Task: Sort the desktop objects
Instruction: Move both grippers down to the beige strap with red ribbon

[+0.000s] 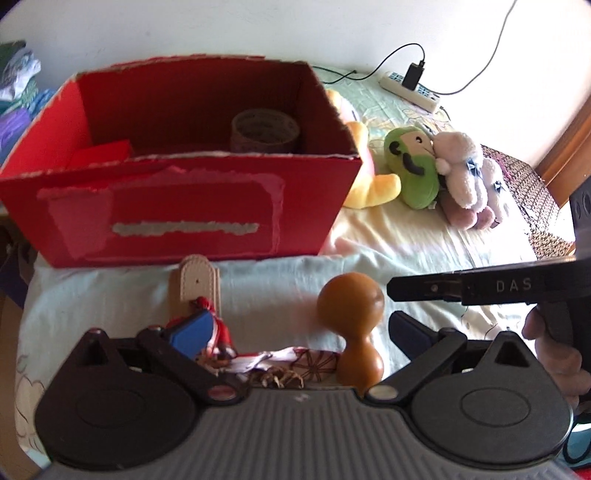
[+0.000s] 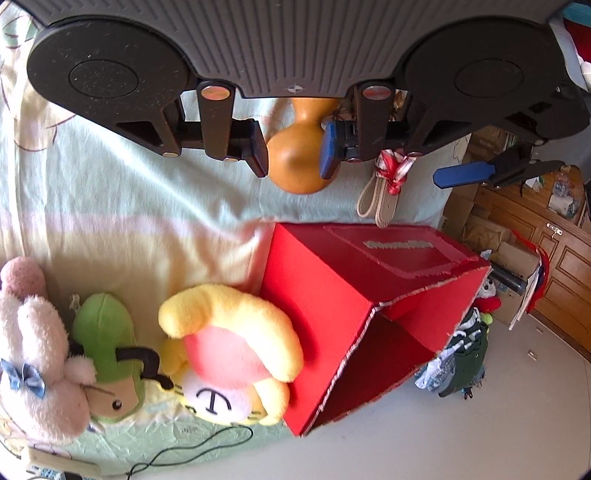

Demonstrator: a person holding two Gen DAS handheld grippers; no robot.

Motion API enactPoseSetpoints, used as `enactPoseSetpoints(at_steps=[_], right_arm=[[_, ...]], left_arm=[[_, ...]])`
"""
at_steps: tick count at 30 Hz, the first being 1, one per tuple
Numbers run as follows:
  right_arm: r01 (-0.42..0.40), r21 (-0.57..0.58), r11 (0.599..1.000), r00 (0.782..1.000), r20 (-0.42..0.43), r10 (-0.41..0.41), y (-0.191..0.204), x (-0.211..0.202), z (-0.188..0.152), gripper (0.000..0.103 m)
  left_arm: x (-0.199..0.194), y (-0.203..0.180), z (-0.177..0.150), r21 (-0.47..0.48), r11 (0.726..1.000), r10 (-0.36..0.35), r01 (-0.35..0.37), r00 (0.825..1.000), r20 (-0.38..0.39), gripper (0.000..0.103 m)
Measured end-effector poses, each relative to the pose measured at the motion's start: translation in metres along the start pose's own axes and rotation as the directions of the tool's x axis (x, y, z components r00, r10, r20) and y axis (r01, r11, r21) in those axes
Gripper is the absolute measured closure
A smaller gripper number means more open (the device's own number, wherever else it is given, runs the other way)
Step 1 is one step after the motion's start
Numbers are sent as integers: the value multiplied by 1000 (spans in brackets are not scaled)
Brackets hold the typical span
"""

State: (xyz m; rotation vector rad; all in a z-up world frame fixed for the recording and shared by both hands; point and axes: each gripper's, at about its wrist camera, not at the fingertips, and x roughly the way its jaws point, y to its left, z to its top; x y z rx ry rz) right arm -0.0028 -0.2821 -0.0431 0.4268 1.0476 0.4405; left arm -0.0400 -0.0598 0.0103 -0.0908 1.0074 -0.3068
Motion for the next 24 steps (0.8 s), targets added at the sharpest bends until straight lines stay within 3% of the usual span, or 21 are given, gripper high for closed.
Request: enactPoseSetpoints(at_steps=[4, 8, 12, 19, 22, 24], right_arm=[[-33, 18, 999, 999, 4, 33, -3, 1, 1, 69], [-114, -11, 993, 993, 27, 114, 8, -1, 4, 69], [-147, -55, 988, 989, -16, 146, 29, 15, 10, 69], [-130, -66, 989, 989, -86, 124, 59, 54, 24, 68], [-122, -56, 991, 986, -120, 114, 68, 69, 30, 68], [-104, -53, 993, 986, -133, 96, 73, 78, 32, 68]], left_arm=[[-1, 3, -1, -9, 1000, 19, -19, 1000, -13, 14], [-8, 23, -2, -54, 995, 84, -84, 996, -4, 12], [-9, 46, -6, -113, 981, 155, -156, 988, -19, 12], [5, 61, -10, -114, 982, 140, -150, 986, -85, 13], [16, 65, -8, -106, 991, 70, -84, 989, -132, 21], [26, 70, -8, -93, 994, 46, -63, 984, -175, 35]])
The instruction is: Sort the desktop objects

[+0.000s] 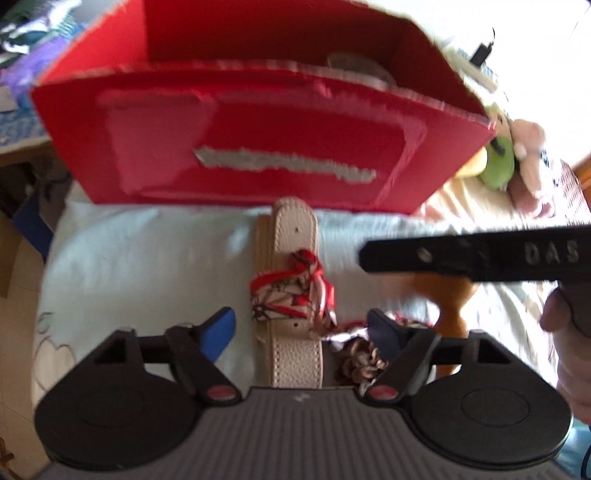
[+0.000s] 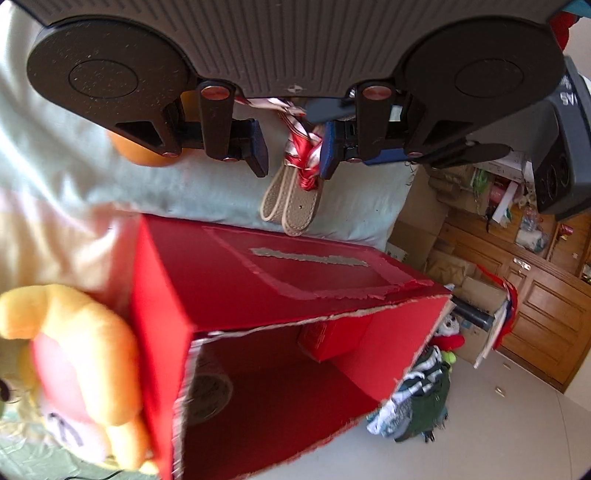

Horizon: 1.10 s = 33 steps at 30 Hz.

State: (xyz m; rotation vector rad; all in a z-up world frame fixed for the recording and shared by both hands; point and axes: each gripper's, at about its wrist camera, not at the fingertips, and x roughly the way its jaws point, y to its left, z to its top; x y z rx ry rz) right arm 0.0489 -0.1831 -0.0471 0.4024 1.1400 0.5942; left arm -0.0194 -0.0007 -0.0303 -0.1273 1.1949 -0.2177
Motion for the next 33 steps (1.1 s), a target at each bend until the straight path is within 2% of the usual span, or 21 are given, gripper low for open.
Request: enactPoseSetpoints(at_steps=[2, 3, 8, 14, 17, 19, 20, 23, 29, 33], right_arm=[[-3, 19, 1000, 1000, -31, 3, 1, 11, 3, 68], [-1, 31, 1000, 999, -46, 3, 0, 16, 4, 68], [3, 68, 998, 997, -82, 3, 3, 34, 5, 68], [34, 74, 997, 996, -85, -27, 10, 37, 8, 63], [67, 72, 995, 994, -89, -60, 13, 38, 10, 64], [141, 54, 989, 987, -91, -136, 16, 40, 11, 57], [143, 51, 988, 986, -99, -137, 15, 41, 11, 55], [110, 82, 991, 989, -110, -101, 11, 41, 11, 61], [96, 26, 995, 991, -96, -93, 18, 32, 11, 69], [66, -32, 997, 994, -84, -69, 30, 25, 12, 70]], left_arm=[[8, 6, 0, 4, 1000, -22, 23, 999, -42, 44], [10, 9, 0, 7, 1000, -26, 26, 998, -55, 45], [15, 24, 4, 7, 998, -68, 68, 995, -76, 44], [16, 23, 7, 71, 994, -83, 87, 995, -62, 49], [18, 22, 10, 84, 992, -89, 94, 994, -63, 50], [19, 19, 11, 96, 991, -89, 95, 994, -62, 50], [19, 17, 11, 106, 991, -81, 87, 995, -58, 50], [19, 11, 7, 134, 989, -57, 63, 997, -47, 51], [11, 12, 1, 114, 992, -46, 50, 998, -38, 54], [-5, 10, -5, 104, 994, -43, 45, 999, -16, 55]])
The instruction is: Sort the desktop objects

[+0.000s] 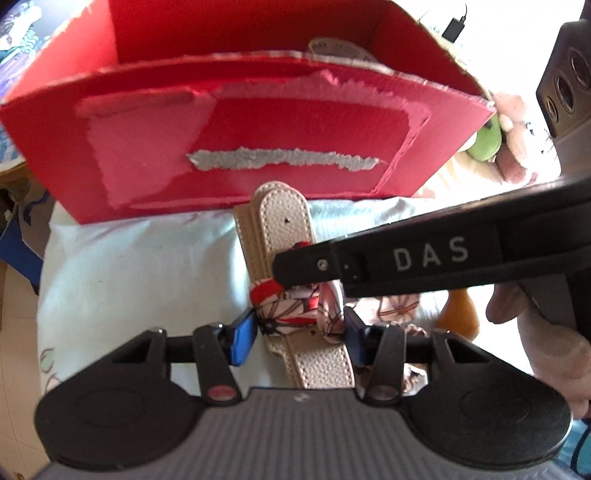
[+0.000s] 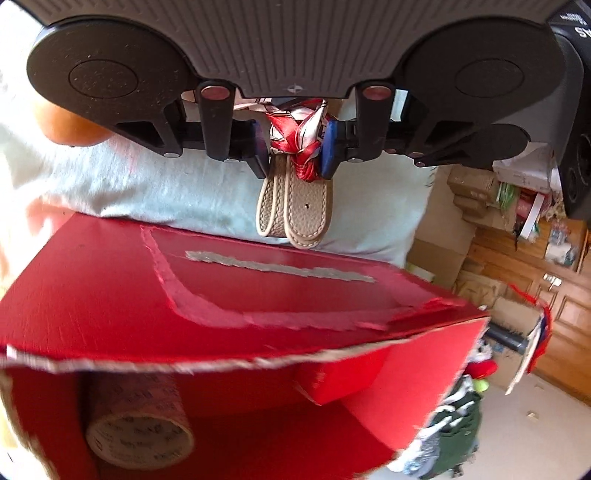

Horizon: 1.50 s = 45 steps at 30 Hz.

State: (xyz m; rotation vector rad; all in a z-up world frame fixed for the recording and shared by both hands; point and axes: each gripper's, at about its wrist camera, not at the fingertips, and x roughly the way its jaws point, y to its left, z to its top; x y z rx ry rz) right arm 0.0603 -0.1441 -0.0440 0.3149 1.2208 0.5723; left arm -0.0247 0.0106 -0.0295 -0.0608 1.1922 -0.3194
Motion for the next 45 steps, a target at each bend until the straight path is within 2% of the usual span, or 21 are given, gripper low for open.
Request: enactPoseSetpoints(at_steps=[7, 13, 18, 24, 27, 29, 31, 33, 39, 42, 45], right_arm=[[-68, -152, 986, 995, 68, 79, 26, -20, 3, 70], [-118, -271, 955, 974, 156, 164, 48, -44, 10, 70], [-117, -341, 933, 939, 268, 216, 63, -72, 26, 70], [-70, -364, 929, 875, 424, 232, 62, -103, 58, 70], [-30, -349, 937, 853, 480, 206, 58, -108, 73, 70], [11, -340, 940, 847, 504, 172, 55, -103, 83, 70], [33, -314, 949, 852, 504, 138, 49, -98, 93, 70], [50, -277, 959, 868, 487, 95, 45, -88, 103, 70], [87, -175, 981, 929, 370, -17, 30, -40, 121, 70], [88, -134, 987, 958, 282, -47, 22, -13, 127, 74], [94, -103, 990, 977, 199, -72, 18, 10, 130, 74]], left_arm=[[-45, 3, 0, -61, 998, 41, -35, 995, 93, 55], [-90, -7, 10, -65, 994, 99, -88, 975, 200, 55], [-123, -25, 44, -20, 988, 151, -153, 940, 305, 55], [-143, -46, 96, 85, 966, 188, -242, 894, 408, 55], [-137, -50, 122, 123, 959, 182, -256, 887, 425, 55], [-127, -47, 141, 144, 959, 164, -242, 895, 415, 55], [-114, -42, 155, 167, 959, 147, -229, 906, 396, 55], [-97, -36, 166, 187, 961, 127, -203, 926, 356, 55], [-35, -16, 179, 229, 963, 92, -139, 975, 204, 55], [-7, -4, 183, 239, 964, 88, -113, 989, 115, 55], [17, 7, 186, 238, 966, 97, -100, 995, 26, 54]])
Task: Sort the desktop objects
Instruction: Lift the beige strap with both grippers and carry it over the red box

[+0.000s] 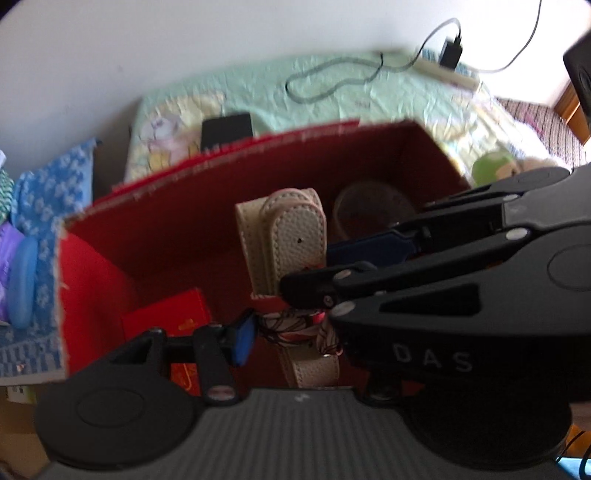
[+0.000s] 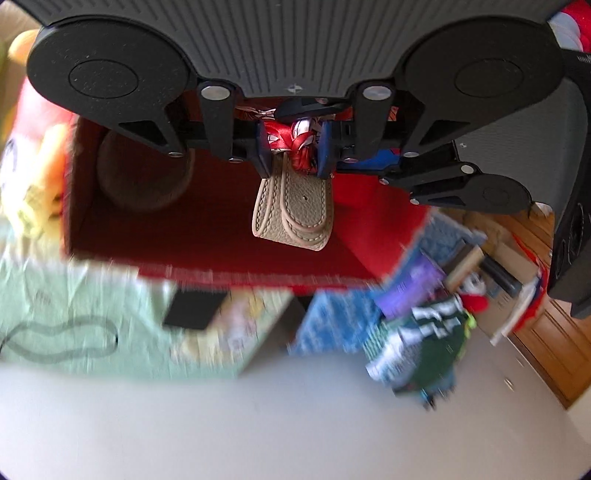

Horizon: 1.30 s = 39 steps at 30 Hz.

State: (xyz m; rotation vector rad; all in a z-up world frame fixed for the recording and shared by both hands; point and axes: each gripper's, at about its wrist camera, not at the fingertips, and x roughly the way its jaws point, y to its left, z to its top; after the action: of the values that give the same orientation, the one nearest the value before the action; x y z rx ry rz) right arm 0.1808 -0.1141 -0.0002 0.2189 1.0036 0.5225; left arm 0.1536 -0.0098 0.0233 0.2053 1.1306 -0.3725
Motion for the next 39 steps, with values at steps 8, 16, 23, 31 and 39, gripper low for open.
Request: enactPoseSetpoints(at_steps=[8, 16, 23, 31, 39], right_arm=[[12, 61, 998, 987, -163, -2, -8, 39, 4, 74], [5, 146, 989, 959, -279, 37, -19, 64, 13, 74], [-37, 198, 979, 944, -314, 99, -26, 75, 12, 74], [-36, 223, 974, 941, -320, 108, -30, 83, 11, 72], [4, 132, 991, 955, -295, 36, -18, 67, 15, 71]], left_arm=[[39, 15, -1, 7, 1000, 6, -5, 987, -158, 54], [42, 32, 0, -30, 999, -46, 41, 977, -209, 52], [34, 33, -4, 9, 1000, -22, 24, 985, -171, 52], [27, 42, -8, -48, 998, -36, 30, 991, -132, 52], [26, 39, -6, -43, 999, -16, 11, 991, -131, 52]])
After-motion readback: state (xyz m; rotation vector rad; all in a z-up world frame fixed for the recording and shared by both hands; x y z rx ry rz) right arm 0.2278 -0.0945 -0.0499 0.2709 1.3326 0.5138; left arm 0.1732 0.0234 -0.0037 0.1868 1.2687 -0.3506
